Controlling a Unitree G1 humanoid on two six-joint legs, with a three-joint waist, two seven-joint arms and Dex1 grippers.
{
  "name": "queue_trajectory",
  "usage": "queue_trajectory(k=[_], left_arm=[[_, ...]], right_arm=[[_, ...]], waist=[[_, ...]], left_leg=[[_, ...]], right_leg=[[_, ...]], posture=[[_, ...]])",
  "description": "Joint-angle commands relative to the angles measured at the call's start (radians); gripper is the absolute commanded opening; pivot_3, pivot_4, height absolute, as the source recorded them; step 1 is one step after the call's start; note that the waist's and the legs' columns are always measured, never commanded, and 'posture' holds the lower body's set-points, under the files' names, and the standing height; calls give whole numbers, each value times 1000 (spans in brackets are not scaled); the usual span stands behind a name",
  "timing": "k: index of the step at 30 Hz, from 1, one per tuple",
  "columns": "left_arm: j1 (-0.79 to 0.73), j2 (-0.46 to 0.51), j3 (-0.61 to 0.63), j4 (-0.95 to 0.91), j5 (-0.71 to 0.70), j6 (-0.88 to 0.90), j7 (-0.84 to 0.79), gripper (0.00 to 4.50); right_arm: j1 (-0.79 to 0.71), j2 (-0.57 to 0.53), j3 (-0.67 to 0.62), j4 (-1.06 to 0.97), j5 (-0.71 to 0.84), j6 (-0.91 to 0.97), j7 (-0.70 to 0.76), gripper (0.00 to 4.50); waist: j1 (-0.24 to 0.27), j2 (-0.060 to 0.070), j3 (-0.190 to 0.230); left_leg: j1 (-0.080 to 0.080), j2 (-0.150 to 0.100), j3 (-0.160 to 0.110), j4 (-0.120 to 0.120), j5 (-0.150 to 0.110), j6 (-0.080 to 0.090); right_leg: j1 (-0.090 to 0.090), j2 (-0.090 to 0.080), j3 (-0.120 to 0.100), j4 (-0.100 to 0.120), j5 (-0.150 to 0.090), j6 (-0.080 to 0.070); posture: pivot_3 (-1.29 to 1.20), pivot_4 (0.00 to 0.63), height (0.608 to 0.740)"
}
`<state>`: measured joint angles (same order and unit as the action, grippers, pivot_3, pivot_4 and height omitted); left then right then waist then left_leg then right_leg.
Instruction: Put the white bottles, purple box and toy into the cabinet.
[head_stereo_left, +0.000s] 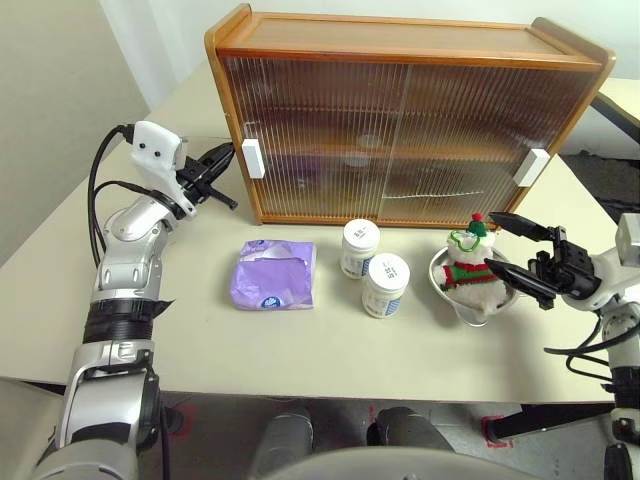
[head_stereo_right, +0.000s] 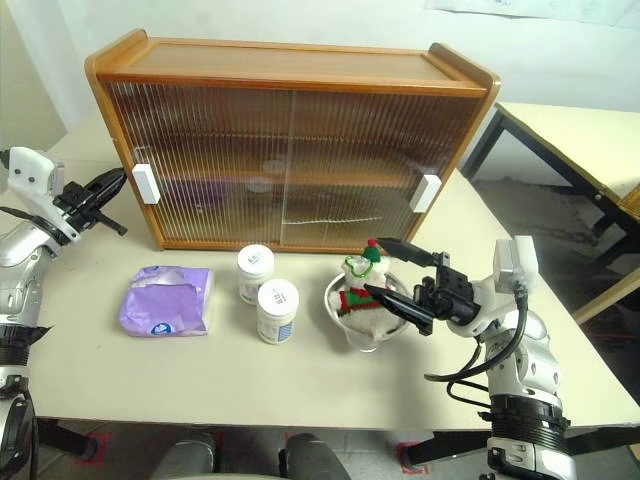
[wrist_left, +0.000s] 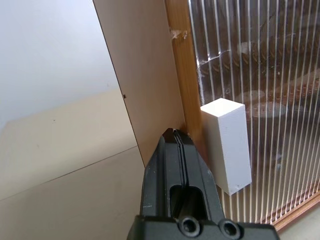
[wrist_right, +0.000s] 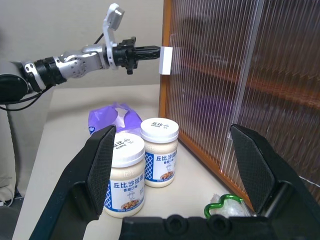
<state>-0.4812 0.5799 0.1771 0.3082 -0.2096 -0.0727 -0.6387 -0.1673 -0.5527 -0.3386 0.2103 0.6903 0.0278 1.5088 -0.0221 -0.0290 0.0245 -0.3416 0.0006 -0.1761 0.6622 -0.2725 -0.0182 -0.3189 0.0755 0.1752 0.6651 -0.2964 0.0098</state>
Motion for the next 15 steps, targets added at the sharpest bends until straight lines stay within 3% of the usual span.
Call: queue_trajectory(k=[1, 15], left_arm=[[15, 1, -26, -60, -2, 24, -26, 25], [77, -32, -38, -115, 0, 29, -30, 25]], right_arm=[[3, -6, 9, 18, -7, -12, 8, 4500], [-18, -15, 22, 43, -10, -13, 20, 4500]], waist=[[0, 0, 0], [-1, 0, 0]], left_leg=[[0, 0, 0, 0, 0, 0], [1, 0, 0, 0, 0, 0]], right_leg=[[0, 0, 0, 0, 0, 0], [0, 0, 0, 1, 1, -1]], posture=[[-80, 0, 740], [-69, 0, 740]])
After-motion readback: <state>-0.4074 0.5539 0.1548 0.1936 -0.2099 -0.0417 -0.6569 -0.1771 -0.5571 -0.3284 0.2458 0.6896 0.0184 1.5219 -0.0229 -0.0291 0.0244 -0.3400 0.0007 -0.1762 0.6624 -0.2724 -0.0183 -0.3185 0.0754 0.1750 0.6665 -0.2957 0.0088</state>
